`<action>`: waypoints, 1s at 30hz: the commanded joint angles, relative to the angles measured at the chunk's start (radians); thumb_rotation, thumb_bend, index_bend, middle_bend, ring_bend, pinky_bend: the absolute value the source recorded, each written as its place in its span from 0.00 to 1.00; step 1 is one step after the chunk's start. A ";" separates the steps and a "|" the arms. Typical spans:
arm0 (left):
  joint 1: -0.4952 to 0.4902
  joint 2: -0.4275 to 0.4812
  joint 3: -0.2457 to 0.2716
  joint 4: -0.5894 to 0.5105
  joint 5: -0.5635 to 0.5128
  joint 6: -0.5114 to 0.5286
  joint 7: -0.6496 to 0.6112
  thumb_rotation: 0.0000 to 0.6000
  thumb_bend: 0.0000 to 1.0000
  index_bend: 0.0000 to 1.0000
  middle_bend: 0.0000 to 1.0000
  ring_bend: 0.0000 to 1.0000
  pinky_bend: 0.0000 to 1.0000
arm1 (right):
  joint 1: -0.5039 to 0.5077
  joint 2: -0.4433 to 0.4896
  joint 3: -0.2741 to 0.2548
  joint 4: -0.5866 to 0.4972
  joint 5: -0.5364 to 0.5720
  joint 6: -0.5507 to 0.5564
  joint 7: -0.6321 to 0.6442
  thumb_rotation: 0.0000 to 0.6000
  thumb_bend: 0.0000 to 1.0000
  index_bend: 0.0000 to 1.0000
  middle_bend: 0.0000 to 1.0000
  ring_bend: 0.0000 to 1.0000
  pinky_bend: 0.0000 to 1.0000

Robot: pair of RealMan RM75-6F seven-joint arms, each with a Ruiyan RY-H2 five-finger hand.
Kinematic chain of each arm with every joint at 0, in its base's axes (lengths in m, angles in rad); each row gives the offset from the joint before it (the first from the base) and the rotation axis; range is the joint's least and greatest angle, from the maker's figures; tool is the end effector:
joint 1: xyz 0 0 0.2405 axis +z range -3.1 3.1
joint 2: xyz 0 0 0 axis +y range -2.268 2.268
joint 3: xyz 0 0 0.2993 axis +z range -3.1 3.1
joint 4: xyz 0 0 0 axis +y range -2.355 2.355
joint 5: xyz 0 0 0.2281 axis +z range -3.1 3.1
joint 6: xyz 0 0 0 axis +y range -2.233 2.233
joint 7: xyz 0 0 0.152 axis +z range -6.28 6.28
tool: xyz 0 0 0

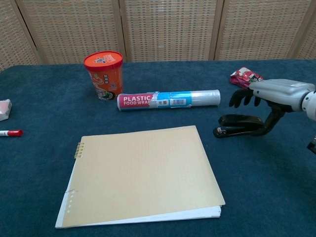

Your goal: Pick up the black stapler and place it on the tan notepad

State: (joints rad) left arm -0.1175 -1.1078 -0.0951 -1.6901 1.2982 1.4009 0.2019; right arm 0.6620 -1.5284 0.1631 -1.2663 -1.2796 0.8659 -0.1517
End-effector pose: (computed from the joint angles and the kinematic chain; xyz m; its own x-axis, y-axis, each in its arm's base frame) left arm -0.3623 0.2119 0.1621 0.4831 0.0636 0.8733 0.8624 0.1378 -0.4871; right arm -0.2500 -0.3956 -0.0207 0.5017 -0.2805 0.8183 -0.8490 -0.3411 0.4036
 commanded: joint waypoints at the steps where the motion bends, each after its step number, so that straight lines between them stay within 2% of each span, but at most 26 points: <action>1: -0.003 -0.003 -0.001 0.003 -0.005 -0.006 0.003 1.00 0.00 0.00 0.00 0.00 0.00 | 0.026 -0.057 -0.001 0.066 0.002 -0.013 -0.011 1.00 0.33 0.30 0.37 0.30 0.36; 9: -0.005 -0.004 0.000 0.004 -0.009 -0.005 0.004 1.00 0.00 0.00 0.00 0.00 0.00 | 0.059 -0.143 -0.011 0.183 -0.012 -0.029 -0.010 1.00 0.38 0.36 0.42 0.35 0.40; 20: -0.011 -0.009 0.000 0.011 -0.022 -0.014 0.011 1.00 0.00 0.00 0.00 0.00 0.00 | 0.078 -0.194 -0.030 0.263 -0.039 -0.037 0.011 1.00 0.43 0.43 0.46 0.38 0.41; 25: -0.013 -0.012 0.000 0.013 -0.028 -0.019 0.013 1.00 0.00 0.00 0.00 0.00 0.00 | 0.078 -0.207 -0.036 0.295 -0.046 -0.034 0.020 1.00 0.53 0.58 0.60 0.51 0.55; 30: -0.014 -0.013 0.002 0.014 -0.027 -0.020 0.012 1.00 0.00 0.00 0.00 0.00 0.00 | 0.066 -0.210 -0.040 0.306 -0.091 0.037 0.067 1.00 0.58 0.62 0.64 0.55 0.58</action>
State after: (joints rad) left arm -0.1316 -1.1204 -0.0935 -1.6763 1.2709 1.3811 0.2144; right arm 0.7330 -1.7387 0.1247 -0.9625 -1.3547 0.8819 -0.1025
